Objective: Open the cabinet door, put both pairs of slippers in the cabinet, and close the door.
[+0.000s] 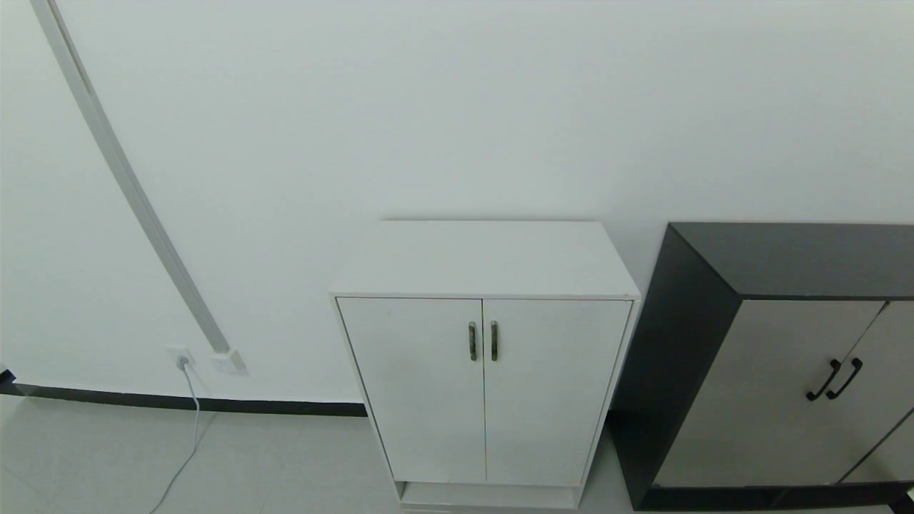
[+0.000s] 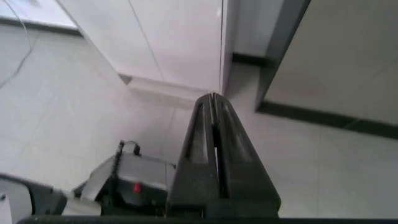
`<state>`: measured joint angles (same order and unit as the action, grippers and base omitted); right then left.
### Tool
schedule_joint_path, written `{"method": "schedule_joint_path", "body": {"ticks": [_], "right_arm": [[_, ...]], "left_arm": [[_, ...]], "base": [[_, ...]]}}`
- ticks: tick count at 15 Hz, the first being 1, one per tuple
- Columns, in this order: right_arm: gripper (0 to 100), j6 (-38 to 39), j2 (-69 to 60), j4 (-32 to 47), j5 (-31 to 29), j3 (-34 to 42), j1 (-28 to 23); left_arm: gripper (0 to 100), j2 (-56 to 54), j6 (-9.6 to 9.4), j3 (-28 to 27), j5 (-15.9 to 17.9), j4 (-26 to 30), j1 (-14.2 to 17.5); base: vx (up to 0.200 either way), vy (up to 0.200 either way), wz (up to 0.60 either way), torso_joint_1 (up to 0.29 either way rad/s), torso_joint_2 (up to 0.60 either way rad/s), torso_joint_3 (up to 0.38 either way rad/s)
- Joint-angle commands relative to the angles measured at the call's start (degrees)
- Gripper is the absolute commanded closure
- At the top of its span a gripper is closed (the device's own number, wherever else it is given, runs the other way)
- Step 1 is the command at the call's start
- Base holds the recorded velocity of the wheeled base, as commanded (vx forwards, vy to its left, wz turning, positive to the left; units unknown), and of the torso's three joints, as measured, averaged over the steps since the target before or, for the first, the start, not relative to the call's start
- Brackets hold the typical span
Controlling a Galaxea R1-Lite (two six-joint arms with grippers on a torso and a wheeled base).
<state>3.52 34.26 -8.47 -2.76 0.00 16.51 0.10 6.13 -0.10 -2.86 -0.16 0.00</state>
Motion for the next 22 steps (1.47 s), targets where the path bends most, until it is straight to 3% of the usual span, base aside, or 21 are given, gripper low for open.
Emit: {"method": "schedule_joint_path", "body": {"ticks": [1,4,8,17,22], "right_arm": [[100,-0.2,-1.9,2.1,0.2,0.0,0.4],[100,-0.9,-5.3,7.0,0.6,0.0,2.5],[100,-1.0,-7.1,7.4,0.7,0.0,2.1],[100,-1.6,-26.4,7.6,0.6,-0.1,-13.0],[100,-1.2,-29.7,7.3,0.7,0.0,-13.6]], "left_arm": [[100,0.0,0.02,0.0,0.0,0.0,0.0],[100,0.0,0.02,0.0,0.0,0.0,0.0],[100,0.0,0.02,0.0,0.0,0.0,0.0],[100,0.0,0.02,0.0,0.0,0.0,0.0],[100,0.0,0.02,0.0,0.0,0.0,0.0]], "base": [[0.0,0.0,0.0,0.0,0.0,0.0],[0.0,0.0,0.0,0.0,0.0,0.0],[0.0,0.0,0.0,0.0,0.0,0.0],[0.0,0.0,0.0,0.0,0.0,0.0],[0.0,0.0,0.0,0.0,0.0,0.0]]}}
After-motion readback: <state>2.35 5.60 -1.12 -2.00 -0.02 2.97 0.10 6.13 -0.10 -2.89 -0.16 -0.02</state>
